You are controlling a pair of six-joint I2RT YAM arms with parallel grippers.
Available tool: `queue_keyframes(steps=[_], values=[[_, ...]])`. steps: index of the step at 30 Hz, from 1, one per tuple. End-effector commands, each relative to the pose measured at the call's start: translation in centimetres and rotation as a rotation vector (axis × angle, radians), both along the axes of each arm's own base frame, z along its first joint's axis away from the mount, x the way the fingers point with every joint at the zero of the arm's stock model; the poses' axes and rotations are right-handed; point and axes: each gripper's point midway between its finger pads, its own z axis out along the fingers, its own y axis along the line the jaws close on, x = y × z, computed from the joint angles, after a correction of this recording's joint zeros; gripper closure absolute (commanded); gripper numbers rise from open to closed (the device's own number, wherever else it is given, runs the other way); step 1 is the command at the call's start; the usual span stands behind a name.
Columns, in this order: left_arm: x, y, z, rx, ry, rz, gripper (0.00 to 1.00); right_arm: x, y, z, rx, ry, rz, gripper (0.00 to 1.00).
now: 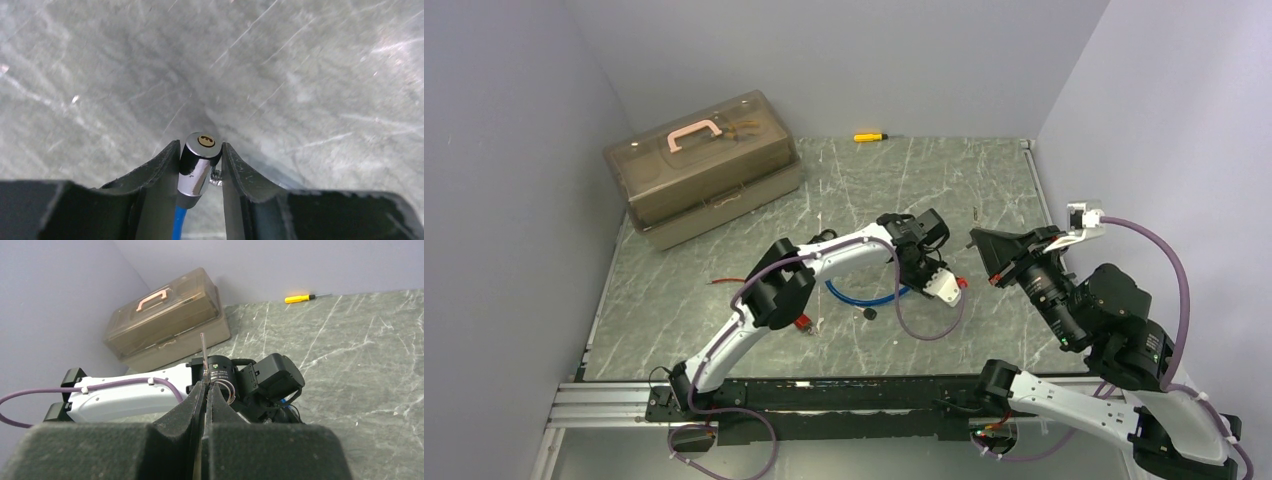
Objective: Unlock with the key
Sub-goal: Move the lock to the center of the board.
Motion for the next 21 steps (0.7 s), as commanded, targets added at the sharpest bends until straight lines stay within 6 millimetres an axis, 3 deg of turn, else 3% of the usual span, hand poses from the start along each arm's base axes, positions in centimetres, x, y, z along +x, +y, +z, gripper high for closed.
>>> queue_keyframes(steps=[1, 5, 11, 16, 19, 21], values=[[2.5, 1.3, 5.4, -0.008, -0.143, 0.078, 1.00, 0.0, 0.4, 1.0, 0.012, -0.018, 0.016, 1.00], [2.8, 2.9, 6.2, 0.048, -0.138, 0.180, 1.00, 0.1, 1.0, 1.1, 0.003, -0.018, 0.027, 1.00], [0.9, 5.5, 5.6, 0.128, -0.029, 0.344, 1.00, 0.3, 1.6, 1.0, 0.001, -0.016, 0.040, 1.00], [-0.6, 8.0, 3.4, 0.185, 0.013, 0.371, 1.00, 0.4, 2.2, 1.0, -0.001, -0.011, 0.052, 1.00], [-0.9, 8.8, 1.9, 0.211, 0.020, 0.383, 0.87, 0.4, 2.2, 1.1, 0.005, -0.009, 0.055, 1.00], [-1.1, 9.0, 1.2, 0.232, 0.055, 0.393, 0.73, 0.4, 2.3, 1.1, 0.010, -0.009, 0.057, 1.00]])
